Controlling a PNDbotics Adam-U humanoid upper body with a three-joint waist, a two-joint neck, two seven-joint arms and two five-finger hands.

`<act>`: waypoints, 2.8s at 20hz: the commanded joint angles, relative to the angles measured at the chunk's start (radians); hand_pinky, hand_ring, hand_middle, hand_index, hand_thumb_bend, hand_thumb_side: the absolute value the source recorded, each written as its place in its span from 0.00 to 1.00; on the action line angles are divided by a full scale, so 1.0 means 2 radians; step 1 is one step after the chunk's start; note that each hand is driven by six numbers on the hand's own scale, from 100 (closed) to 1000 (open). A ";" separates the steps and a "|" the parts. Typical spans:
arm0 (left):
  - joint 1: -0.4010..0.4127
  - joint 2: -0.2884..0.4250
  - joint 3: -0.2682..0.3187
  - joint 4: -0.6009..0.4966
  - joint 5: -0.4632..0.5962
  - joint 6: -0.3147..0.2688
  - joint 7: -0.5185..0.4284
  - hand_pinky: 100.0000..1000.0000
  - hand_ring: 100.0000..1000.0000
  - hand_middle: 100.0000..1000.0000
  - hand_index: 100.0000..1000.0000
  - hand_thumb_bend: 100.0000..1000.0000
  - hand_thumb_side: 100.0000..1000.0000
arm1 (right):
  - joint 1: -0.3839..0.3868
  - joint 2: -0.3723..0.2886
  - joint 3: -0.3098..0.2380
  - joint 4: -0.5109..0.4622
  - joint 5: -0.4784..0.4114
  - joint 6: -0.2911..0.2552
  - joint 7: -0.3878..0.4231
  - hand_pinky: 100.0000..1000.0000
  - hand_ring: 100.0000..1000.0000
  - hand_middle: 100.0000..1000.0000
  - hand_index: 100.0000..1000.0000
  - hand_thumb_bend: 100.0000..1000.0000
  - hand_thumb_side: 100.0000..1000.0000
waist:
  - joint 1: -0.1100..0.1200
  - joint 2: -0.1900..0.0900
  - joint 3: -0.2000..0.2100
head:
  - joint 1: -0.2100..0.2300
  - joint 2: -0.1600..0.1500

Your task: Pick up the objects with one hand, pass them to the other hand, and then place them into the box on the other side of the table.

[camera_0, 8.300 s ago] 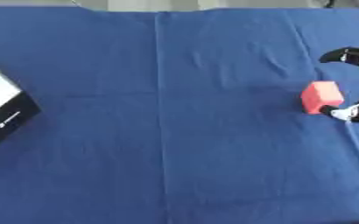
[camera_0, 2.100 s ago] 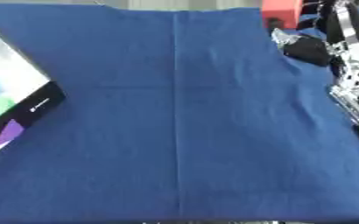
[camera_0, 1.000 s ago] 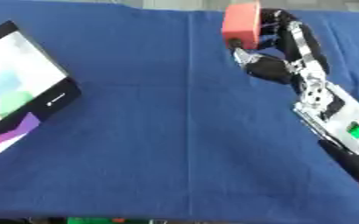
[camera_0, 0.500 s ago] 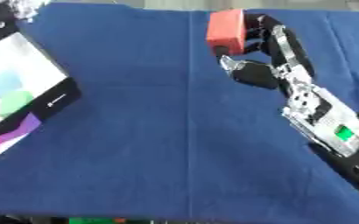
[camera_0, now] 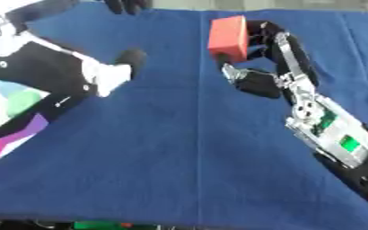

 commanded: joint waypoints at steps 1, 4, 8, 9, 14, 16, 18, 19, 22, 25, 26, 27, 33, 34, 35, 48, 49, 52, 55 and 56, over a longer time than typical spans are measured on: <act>-0.012 -0.006 -0.001 -0.005 -0.017 0.002 -0.018 0.87 0.75 0.70 0.82 0.23 0.24 | -0.007 -0.004 0.006 -0.005 0.012 -0.005 0.005 0.58 0.68 0.41 0.40 0.00 0.00 | 0.001 -0.007 0.001 | 0.002 0.002; -0.015 -0.015 -0.006 -0.005 -0.029 0.000 -0.030 0.87 0.76 0.70 0.82 0.29 0.26 | -0.009 -0.004 0.013 -0.005 0.021 -0.011 0.012 0.58 0.68 0.41 0.40 0.00 0.00 | 0.001 -0.006 0.001 | 0.003 0.001; -0.017 -0.026 -0.007 -0.005 -0.044 0.000 -0.037 0.86 0.76 0.70 0.82 0.33 0.25 | -0.011 -0.003 0.021 -0.005 0.034 -0.016 0.023 0.58 0.67 0.41 0.40 0.00 0.00 | 0.001 -0.006 0.001 | 0.005 -0.001; -0.018 -0.031 -0.008 -0.003 -0.050 0.001 -0.036 0.86 0.76 0.70 0.82 0.33 0.24 | -0.012 -0.003 0.024 -0.005 0.038 -0.017 0.026 0.58 0.67 0.41 0.40 0.00 0.00 | 0.001 -0.005 0.001 | 0.006 -0.002; -0.018 -0.052 -0.011 0.015 -0.078 0.002 -0.025 0.86 0.76 0.71 0.84 0.33 0.22 | -0.005 -0.003 0.033 -0.005 0.062 -0.036 0.037 0.59 0.67 0.41 0.40 0.00 0.00 | 0.000 -0.004 -0.001 | 0.011 -0.003; -0.017 -0.056 -0.012 0.024 -0.082 0.000 -0.020 0.86 0.76 0.71 0.84 0.32 0.22 | -0.001 -0.004 0.037 -0.005 0.078 -0.049 0.041 0.59 0.66 0.41 0.40 0.00 0.00 | 0.000 -0.003 -0.002 | 0.012 -0.002; -0.016 -0.060 -0.014 0.031 -0.084 -0.002 -0.015 0.86 0.76 0.71 0.83 0.30 0.22 | 0.001 -0.005 0.043 -0.005 0.096 -0.060 0.047 0.59 0.66 0.41 0.40 0.00 0.00 | 0.000 -0.003 -0.003 | 0.012 -0.002; -0.016 -0.062 -0.014 0.033 -0.085 -0.003 -0.012 0.87 0.76 0.70 0.84 0.29 0.22 | 0.002 -0.005 0.045 -0.005 0.103 -0.064 0.050 0.59 0.66 0.41 0.40 0.00 0.00 | 0.001 -0.003 -0.003 | 0.012 -0.001; -0.015 -0.068 -0.015 0.041 -0.087 -0.003 -0.003 0.87 0.76 0.70 0.83 0.27 0.20 | 0.002 -0.004 0.052 -0.005 0.115 -0.070 0.057 0.59 0.66 0.41 0.40 0.00 0.00 | 0.000 -0.002 -0.003 | 0.013 -0.001; -0.013 -0.077 -0.019 0.053 -0.091 -0.007 0.003 0.87 0.76 0.70 0.83 0.27 0.20 | 0.000 -0.002 0.057 -0.005 0.122 -0.071 0.061 0.60 0.66 0.41 0.40 0.00 0.00 | 0.000 -0.001 -0.005 | 0.014 -0.002; -0.012 -0.080 -0.020 0.059 -0.093 -0.009 0.005 0.87 0.76 0.70 0.83 0.27 0.20 | -0.001 -0.001 0.058 -0.005 0.124 -0.071 0.061 0.60 0.66 0.41 0.40 0.00 0.00 | 0.000 -0.001 -0.005 | 0.015 -0.002; -0.011 -0.083 -0.021 0.065 -0.094 -0.012 0.005 0.87 0.76 0.70 0.83 0.28 0.21 | -0.003 -0.001 0.058 -0.005 0.125 -0.071 0.061 0.60 0.66 0.41 0.40 0.00 0.00 | 0.000 0.000 -0.005 | 0.015 -0.002; -0.006 -0.098 -0.027 0.089 -0.098 -0.027 0.004 0.87 0.76 0.70 0.82 0.33 0.28 | -0.010 0.000 0.059 -0.005 0.132 -0.071 0.058 0.59 0.66 0.41 0.41 0.00 0.00 | 0.000 0.003 -0.006 | 0.017 -0.003; -0.006 -0.099 -0.028 0.091 -0.099 -0.029 0.004 0.87 0.76 0.70 0.82 0.34 0.29 | -0.010 0.000 0.060 -0.005 0.133 -0.070 0.057 0.59 0.66 0.41 0.41 0.00 0.00 | 0.001 0.003 -0.006 | 0.018 -0.003; -0.006 -0.100 -0.028 0.092 -0.100 -0.031 0.003 0.87 0.76 0.70 0.82 0.35 0.30 | -0.011 0.000 0.059 -0.005 0.134 -0.068 0.057 0.59 0.66 0.41 0.41 0.00 0.00 | 0.001 0.004 -0.006 | 0.018 -0.003; -0.005 -0.113 -0.035 0.119 -0.141 -0.052 0.027 0.85 0.76 0.70 0.80 0.42 0.29 | -0.020 0.004 0.061 -0.005 0.136 -0.029 0.027 0.56 0.65 0.41 0.41 0.00 0.00 | 0.001 0.008 -0.005 | 0.021 -0.005; -0.004 -0.114 -0.035 0.123 -0.143 -0.053 0.032 0.85 0.76 0.70 0.80 0.40 0.30 | -0.020 0.004 0.062 -0.005 0.135 -0.027 0.026 0.56 0.65 0.41 0.41 0.00 0.00 | 0.001 0.008 -0.005 | 0.021 -0.006; -0.003 -0.120 -0.037 0.134 -0.144 -0.056 0.046 0.85 0.76 0.70 0.80 0.40 0.30 | -0.022 0.006 0.065 -0.005 0.134 -0.024 0.027 0.56 0.65 0.41 0.41 0.00 0.00 | 0.001 0.008 -0.005 | 0.022 -0.008; -0.005 -0.122 -0.043 0.141 -0.142 -0.062 0.047 0.85 0.76 0.70 0.80 0.41 0.33 | -0.024 0.006 0.066 -0.005 0.135 -0.024 0.029 0.55 0.65 0.41 0.41 0.00 0.00 | 0.002 0.009 -0.005 | 0.022 -0.009; -0.007 -0.122 -0.044 0.142 -0.141 -0.063 0.046 0.85 0.76 0.70 0.81 0.41 0.33 | -0.024 0.006 0.067 -0.005 0.136 -0.023 0.029 0.55 0.65 0.41 0.41 0.00 0.00 | 0.002 0.009 -0.004 | 0.022 -0.009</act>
